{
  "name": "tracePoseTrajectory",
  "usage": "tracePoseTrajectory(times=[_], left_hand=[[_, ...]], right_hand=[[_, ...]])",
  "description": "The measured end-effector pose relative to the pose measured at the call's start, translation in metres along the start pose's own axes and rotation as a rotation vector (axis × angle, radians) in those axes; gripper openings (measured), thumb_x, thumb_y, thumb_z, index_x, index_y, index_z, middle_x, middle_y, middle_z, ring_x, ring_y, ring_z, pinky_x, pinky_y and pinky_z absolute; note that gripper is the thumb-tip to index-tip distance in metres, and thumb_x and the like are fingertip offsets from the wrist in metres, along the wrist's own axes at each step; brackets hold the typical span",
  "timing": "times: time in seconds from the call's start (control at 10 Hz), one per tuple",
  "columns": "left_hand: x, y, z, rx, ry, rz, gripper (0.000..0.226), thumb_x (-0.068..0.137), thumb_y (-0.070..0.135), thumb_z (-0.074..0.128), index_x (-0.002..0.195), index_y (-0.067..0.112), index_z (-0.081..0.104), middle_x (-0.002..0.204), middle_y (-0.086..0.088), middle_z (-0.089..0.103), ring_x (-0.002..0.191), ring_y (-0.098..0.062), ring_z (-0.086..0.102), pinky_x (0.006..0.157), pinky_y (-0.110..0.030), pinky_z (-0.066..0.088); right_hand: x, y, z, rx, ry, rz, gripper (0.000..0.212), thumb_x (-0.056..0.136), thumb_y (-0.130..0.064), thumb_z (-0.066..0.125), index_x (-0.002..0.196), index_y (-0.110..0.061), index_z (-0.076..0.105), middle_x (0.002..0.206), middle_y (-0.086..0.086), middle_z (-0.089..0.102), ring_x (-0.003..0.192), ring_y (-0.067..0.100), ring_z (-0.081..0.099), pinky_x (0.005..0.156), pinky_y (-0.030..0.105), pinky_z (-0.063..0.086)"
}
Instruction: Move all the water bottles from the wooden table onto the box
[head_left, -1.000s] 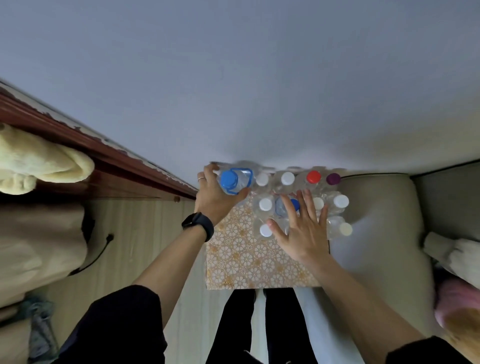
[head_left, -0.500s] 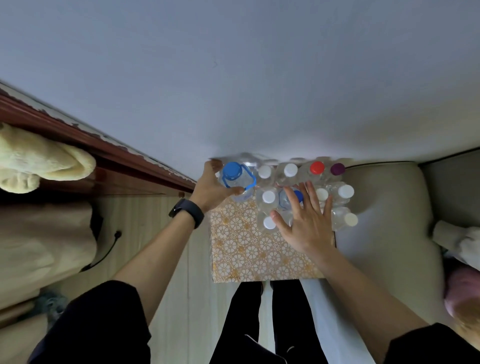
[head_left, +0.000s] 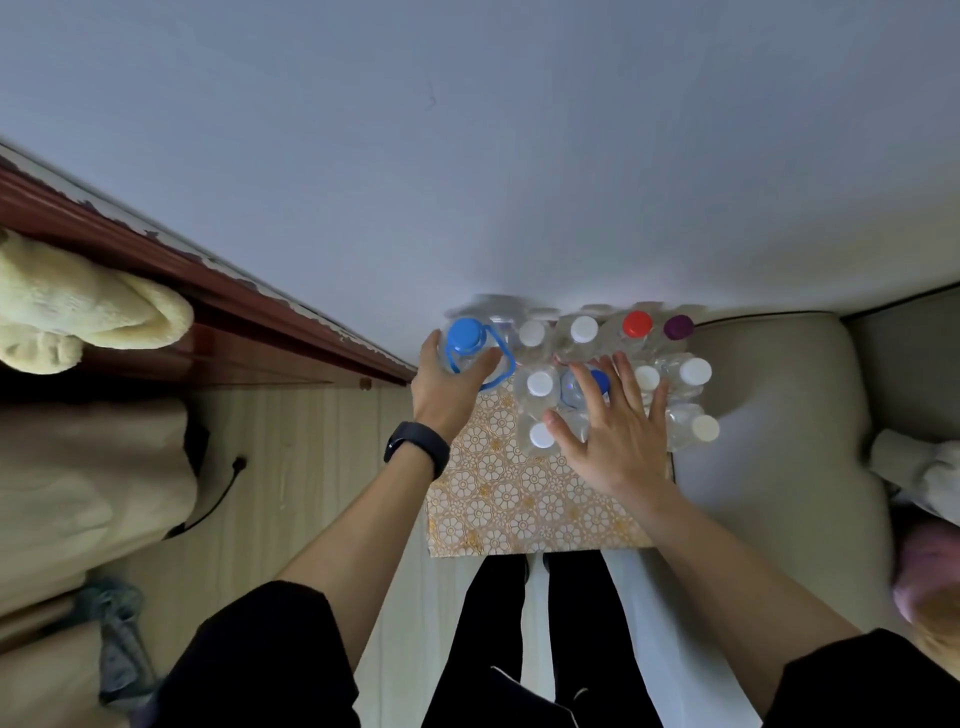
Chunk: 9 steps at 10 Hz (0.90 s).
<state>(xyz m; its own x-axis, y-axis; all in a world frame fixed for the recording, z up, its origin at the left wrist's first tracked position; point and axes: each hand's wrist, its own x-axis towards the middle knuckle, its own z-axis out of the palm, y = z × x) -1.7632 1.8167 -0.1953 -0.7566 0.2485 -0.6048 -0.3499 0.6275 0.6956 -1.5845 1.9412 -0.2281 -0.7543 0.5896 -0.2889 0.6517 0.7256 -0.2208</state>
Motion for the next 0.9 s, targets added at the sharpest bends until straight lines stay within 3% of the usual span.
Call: tracePoseTrajectory(times=[0.1, 0.2, 0.3, 0.4, 0.5, 0.6, 0.8, 0.9], left_hand=[[0.009, -0.001, -0.010, 0.045, -0.114, 0.000, 0.113, 0.056, 0.071, 0.080, 0.150, 0.027, 0.034, 0.143, 0.003, 0.055, 0.124, -0.020, 0.059, 0.103, -0.048, 0.051], [0.004, 0.012, -0.019, 0.079, -0.217, -0.016, 0.124, 0.058, 0.068, 0.083, 0.157, 0.025, 0.022, 0.155, -0.002, 0.042, 0.136, -0.024, 0.049, 0.111, -0.049, 0.043], [-0.012, 0.029, -0.029, 0.087, -0.241, -0.033, 0.108, 0.080, 0.031, 0.082, 0.160, 0.018, 0.010, 0.161, -0.007, 0.031, 0.142, -0.028, 0.040, 0.115, -0.045, 0.035], [-0.030, 0.037, -0.045, 0.133, -0.237, -0.024, 0.096, 0.085, 0.018, 0.077, 0.159, 0.019, 0.016, 0.159, -0.010, 0.034, 0.138, -0.028, 0.045, 0.107, -0.040, 0.040], [-0.059, 0.043, -0.060, 0.262, -0.247, 0.054, 0.084, 0.087, 0.025, 0.074, 0.156, 0.020, 0.027, 0.155, -0.005, 0.041, 0.112, -0.014, 0.060, 0.086, -0.020, 0.046], [-0.098, 0.050, -0.071, 0.425, -0.266, 0.125, 0.071, 0.091, 0.028, 0.067, 0.153, 0.022, 0.033, 0.150, -0.004, 0.048, 0.101, -0.008, 0.058, 0.082, -0.017, 0.042], [-0.157, 0.064, -0.072, 0.687, -0.282, 0.263, 0.068, 0.094, 0.032, 0.059, 0.154, 0.021, 0.030, 0.138, -0.010, 0.058, 0.117, -0.026, 0.061, 0.095, -0.034, 0.049], [-0.168, 0.075, -0.065, 0.800, -0.232, 0.343, 0.069, 0.094, 0.038, 0.056, 0.155, 0.022, 0.028, 0.130, -0.011, 0.063, 0.112, -0.027, 0.062, 0.094, -0.040, 0.051]], right_hand=[[0.000, -0.001, -0.002, 0.000, -0.018, 0.002, 0.075, 0.091, -0.080, 0.019, 0.155, -0.042, 0.014, 0.165, 0.003, 0.023, 0.155, 0.016, -0.006, 0.120, 0.059, -0.001], [-0.001, -0.003, -0.009, 0.016, -0.071, 0.008, 0.076, 0.091, -0.080, 0.018, 0.156, -0.042, 0.008, 0.168, 0.005, 0.012, 0.154, 0.016, -0.014, 0.120, 0.058, -0.006], [-0.001, -0.007, -0.016, 0.026, -0.170, 0.019, 0.078, 0.091, -0.078, 0.017, 0.157, -0.042, -0.002, 0.167, 0.005, -0.015, 0.149, 0.017, -0.029, 0.119, 0.059, -0.011], [-0.005, -0.014, -0.031, 0.035, -0.202, 0.017, 0.075, 0.097, -0.068, 0.026, 0.159, -0.037, -0.005, 0.166, 0.003, -0.022, 0.150, 0.023, -0.028, 0.120, 0.060, -0.008], [-0.021, -0.022, -0.055, 0.055, -0.175, 0.007, 0.068, 0.100, -0.052, 0.039, 0.159, -0.032, 0.011, 0.169, 0.004, -0.005, 0.155, 0.028, -0.010, 0.122, 0.060, 0.001], [-0.046, -0.030, -0.082, 0.117, -0.158, -0.005, 0.060, 0.095, -0.045, 0.045, 0.151, -0.028, 0.035, 0.166, 0.004, 0.018, 0.153, 0.032, 0.013, 0.121, 0.056, 0.017], [-0.094, -0.035, -0.153, 0.291, -0.055, 0.014, 0.050, 0.096, -0.039, 0.053, 0.145, -0.029, 0.048, 0.159, -0.002, 0.034, 0.150, 0.022, 0.020, 0.122, 0.035, 0.014], [-0.098, -0.020, -0.175, 0.322, 0.005, -0.032, 0.049, 0.092, -0.048, 0.047, 0.139, -0.033, 0.053, 0.150, -0.007, 0.046, 0.145, 0.020, 0.031, 0.120, 0.036, 0.023]])
